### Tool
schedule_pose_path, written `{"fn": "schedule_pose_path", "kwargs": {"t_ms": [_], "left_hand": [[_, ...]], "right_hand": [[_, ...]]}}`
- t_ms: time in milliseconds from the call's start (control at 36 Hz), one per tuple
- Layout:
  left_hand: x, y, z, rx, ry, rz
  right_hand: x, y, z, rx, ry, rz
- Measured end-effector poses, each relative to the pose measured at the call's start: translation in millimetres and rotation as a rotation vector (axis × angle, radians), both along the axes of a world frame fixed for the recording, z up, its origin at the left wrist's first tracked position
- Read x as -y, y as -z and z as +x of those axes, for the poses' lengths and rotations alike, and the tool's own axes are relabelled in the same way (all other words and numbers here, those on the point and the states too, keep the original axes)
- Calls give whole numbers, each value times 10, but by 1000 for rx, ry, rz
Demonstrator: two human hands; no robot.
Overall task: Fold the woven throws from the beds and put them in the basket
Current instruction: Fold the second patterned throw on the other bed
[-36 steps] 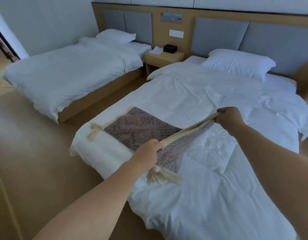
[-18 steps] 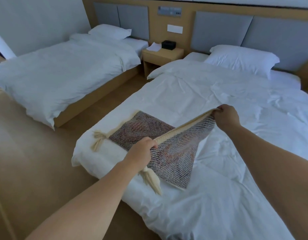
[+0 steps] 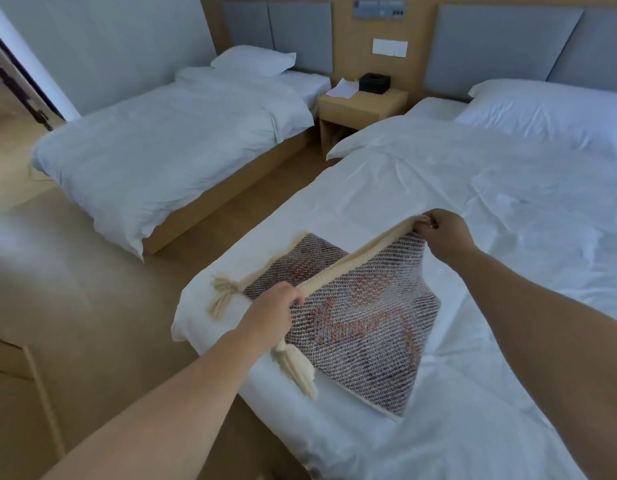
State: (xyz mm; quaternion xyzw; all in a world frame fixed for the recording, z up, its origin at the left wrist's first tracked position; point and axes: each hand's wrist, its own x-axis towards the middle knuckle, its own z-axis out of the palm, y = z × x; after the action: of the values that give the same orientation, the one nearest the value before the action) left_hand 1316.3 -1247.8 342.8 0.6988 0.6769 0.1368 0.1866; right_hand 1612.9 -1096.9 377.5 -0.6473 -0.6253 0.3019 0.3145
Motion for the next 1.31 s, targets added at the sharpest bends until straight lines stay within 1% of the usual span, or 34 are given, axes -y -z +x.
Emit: {"fn": "schedule_pose_path", "kwargs": {"t_ms": [222, 361, 445, 556, 639, 806, 889, 973, 1139, 1306], "left_hand": [[-680, 298, -529, 31, 5, -33], [-1232, 693, -999, 58, 47, -85], [-1531, 953, -1285, 80, 65, -139], [-1834, 1363, -1679, 82, 43, -194], [-1993, 1716, -1956, 82, 28, -279], [-2294, 2355, -2360, 40, 24, -386], [-2428, 2641, -2480, 15, 38, -426], [-2520, 2912, -2556, 30, 55, -465], [-2561, 3298, -2631, 13, 137, -444], [-2528, 3359, -2670, -55, 192, -344]], "right_hand": [[-657, 311, -635, -28, 98, -10], [-1149, 665, -1146, 50, 200, -11], [-1474, 950, -1511, 137, 215, -18], [-1881, 1379, -1987, 307, 159, -15], [-2161, 1715, -2305, 406, 105, -23], [-2645, 2423, -2823, 510, 11, -62], [-2834, 2720, -2980, 553, -19, -75], [-2984, 2970, -3059, 604, -32, -84], [-3079, 3370, -3112, 683, -64, -94], [-3143, 3583, -3152, 742, -98, -79]]}}
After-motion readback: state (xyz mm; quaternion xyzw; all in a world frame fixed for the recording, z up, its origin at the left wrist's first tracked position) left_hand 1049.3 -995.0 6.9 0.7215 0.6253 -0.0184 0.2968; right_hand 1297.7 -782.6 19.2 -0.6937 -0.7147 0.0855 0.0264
